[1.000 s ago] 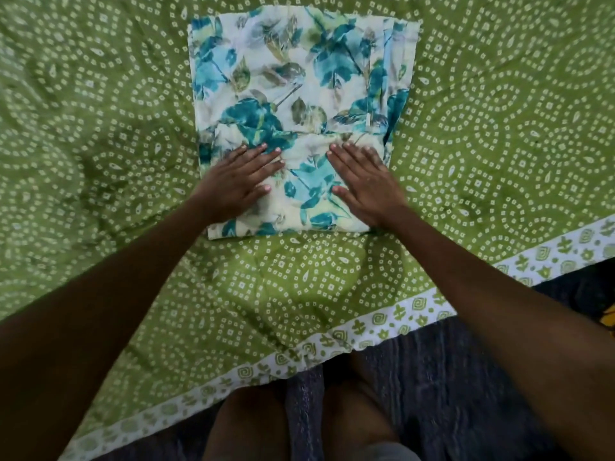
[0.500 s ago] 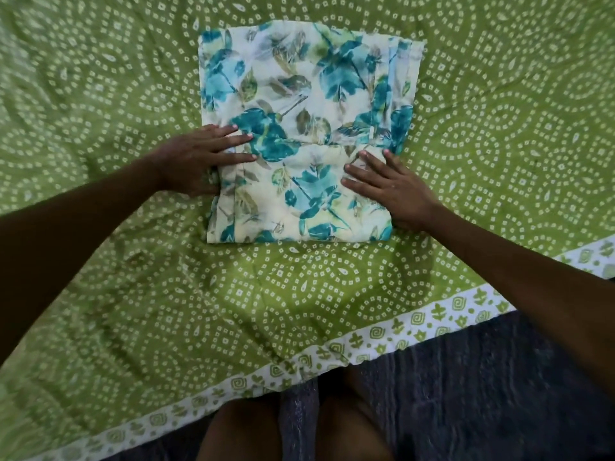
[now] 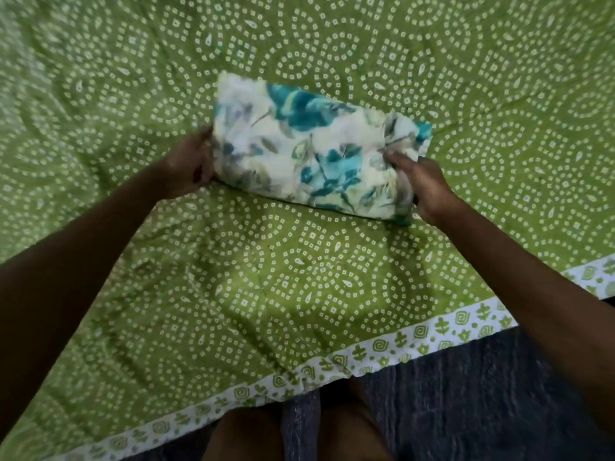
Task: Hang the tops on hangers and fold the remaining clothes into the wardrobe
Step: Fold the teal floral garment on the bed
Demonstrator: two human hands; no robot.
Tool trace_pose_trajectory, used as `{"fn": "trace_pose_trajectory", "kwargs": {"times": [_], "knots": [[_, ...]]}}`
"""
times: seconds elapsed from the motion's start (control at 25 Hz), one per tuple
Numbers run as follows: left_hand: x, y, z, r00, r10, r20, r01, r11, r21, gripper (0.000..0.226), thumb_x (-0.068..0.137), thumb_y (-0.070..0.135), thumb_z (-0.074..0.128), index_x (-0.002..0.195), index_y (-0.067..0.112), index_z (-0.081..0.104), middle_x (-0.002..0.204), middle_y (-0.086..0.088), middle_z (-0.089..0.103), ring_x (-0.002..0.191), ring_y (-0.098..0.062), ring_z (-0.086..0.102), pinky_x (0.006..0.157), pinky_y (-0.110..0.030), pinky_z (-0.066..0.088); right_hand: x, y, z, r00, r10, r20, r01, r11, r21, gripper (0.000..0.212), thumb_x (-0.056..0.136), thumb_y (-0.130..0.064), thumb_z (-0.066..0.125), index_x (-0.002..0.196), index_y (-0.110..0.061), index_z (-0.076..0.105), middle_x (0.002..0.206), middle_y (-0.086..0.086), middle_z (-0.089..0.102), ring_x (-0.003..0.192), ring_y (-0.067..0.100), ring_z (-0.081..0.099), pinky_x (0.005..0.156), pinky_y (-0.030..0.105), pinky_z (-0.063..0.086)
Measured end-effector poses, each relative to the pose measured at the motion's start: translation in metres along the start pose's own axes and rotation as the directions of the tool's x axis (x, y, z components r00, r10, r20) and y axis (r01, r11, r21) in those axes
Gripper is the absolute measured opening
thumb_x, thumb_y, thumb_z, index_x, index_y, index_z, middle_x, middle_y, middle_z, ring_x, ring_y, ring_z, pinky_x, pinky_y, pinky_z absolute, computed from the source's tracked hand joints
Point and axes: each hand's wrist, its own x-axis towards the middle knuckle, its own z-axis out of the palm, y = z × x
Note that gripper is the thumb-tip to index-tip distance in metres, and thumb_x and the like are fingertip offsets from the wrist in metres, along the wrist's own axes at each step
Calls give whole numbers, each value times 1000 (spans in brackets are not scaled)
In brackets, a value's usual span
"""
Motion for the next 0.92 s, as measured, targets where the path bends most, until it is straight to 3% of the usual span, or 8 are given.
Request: {"fn": "trace_pose_trajectory", "kwargs": {"times": [0.08,0.16,0.28,0.44,0.52,0.6,0.8,0.92], "knots": [[1,15,13,993,-113,32,115,992,-45,77,99,53,20,75,-3,66,40,-2,52,36,-8,44,48,-21,34,10,7,4,989,57,-134,-55,998,21,25,83,-29,69,100,-10,68,97,6,72,82,18,69,82,41,56],[4,21,31,993,-99,-61,106,984,143,59,98,49,35,105,-3,62,73,-8,66,61,-11,57,64,-27,43,13,16,11,967,-38,-253,33,999,-21,28,84,-27,69,105,-7,67,100,4,70,88,17,67,81,32,56],[-2,3,62,908,136,-397,84,869,488,45,96,38,47,89,-3,63,87,-16,58,79,-20,52,70,-32,38,8,26,19,891,-241,-385,221,971,-96,26,91,-22,60,111,-6,63,102,3,66,92,13,61,82,27,50],[-12,-21,85,779,296,-553,68,837,544,40,97,34,47,106,-3,61,108,-23,61,99,-31,56,80,-35,37,7,53,24,774,-378,-508,19,816,-578,49,93,-44,47,115,-1,58,113,21,61,106,30,55,83,34,36],[-12,-20,88,686,324,-652,108,840,531,48,92,37,54,125,2,50,134,-20,45,127,-32,39,102,-36,29,9,52,24,674,-425,-604,-15,810,-587,49,89,-42,54,116,-1,54,121,20,53,117,32,44,93,34,29],[-9,-15,88,662,245,-708,125,896,426,71,88,43,58,140,2,32,149,-19,27,139,-31,21,112,-39,17,11,44,27,627,-371,-685,-15,874,-486,53,88,-37,59,124,-1,47,128,17,47,122,30,41,98,31,26],[5,8,93,801,142,-582,82,936,342,75,78,55,65,129,4,44,130,-9,52,119,-24,50,94,-28,39,12,30,31,809,-7,-587,-83,989,-126,61,79,-52,66,118,-7,52,110,3,61,96,19,59,79,25,45],[15,25,85,875,47,-482,80,967,240,85,69,61,71,128,4,48,126,-3,56,113,-17,54,93,-23,42,14,23,17,919,107,-379,-113,994,7,50,73,-49,74,101,-10,65,98,5,69,84,21,69,74,36,58]]}}
